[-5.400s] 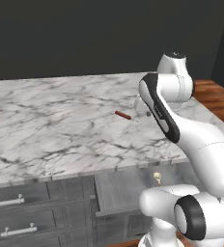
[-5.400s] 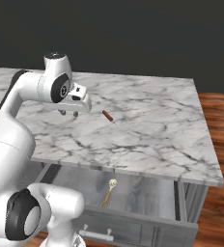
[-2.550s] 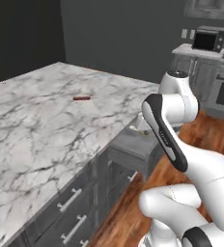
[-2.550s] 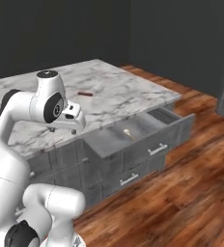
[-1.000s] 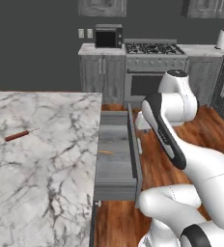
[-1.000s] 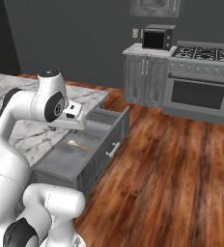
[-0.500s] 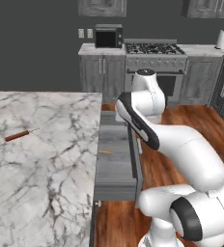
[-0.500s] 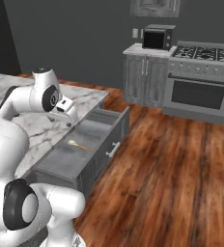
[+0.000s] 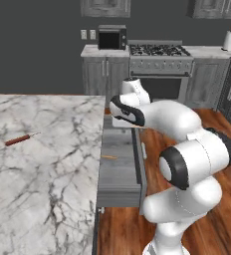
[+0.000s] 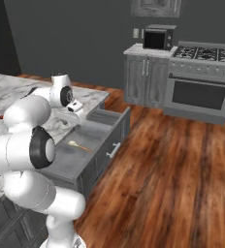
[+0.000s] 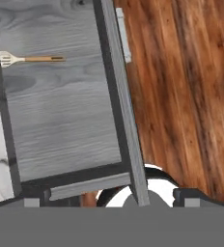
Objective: Pick the wooden spoon from the drawer and place it on the counter.
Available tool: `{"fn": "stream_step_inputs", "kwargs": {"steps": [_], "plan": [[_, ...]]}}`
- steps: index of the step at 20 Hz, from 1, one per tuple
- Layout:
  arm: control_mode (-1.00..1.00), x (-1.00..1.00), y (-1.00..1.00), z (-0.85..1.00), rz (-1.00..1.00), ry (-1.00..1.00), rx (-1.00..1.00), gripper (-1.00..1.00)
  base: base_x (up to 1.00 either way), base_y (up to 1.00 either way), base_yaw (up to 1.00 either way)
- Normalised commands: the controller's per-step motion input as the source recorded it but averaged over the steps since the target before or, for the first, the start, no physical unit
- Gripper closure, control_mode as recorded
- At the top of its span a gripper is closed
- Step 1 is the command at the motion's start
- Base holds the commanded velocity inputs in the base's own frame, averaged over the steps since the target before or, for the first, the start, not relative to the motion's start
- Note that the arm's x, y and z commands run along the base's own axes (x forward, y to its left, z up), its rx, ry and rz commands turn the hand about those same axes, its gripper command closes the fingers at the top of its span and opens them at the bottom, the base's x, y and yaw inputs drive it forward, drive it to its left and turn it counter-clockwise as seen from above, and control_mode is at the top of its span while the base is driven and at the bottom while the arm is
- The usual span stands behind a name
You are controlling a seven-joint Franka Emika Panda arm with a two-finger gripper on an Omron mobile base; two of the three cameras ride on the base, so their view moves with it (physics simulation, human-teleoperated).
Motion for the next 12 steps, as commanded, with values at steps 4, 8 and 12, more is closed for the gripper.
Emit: {"fn": "stream_step_inputs", "kwargs": {"steps": [4, 8, 12], "plan": [[-1.0, 0.76, -0.16, -0.89, -0.13, 0.21, -0.09, -1.0, 0.0, 0.0, 0.0], [-1.0, 0.72, -0.66, -0.75, -0.12, 0.23, -0.02, -1.0, 0.0, 0.0, 0.0], [-1.0, 0.58, -0.71, -0.67, -0.13, 0.2, 0.0, -1.0, 0.0, 0.0, 0.0]]}}
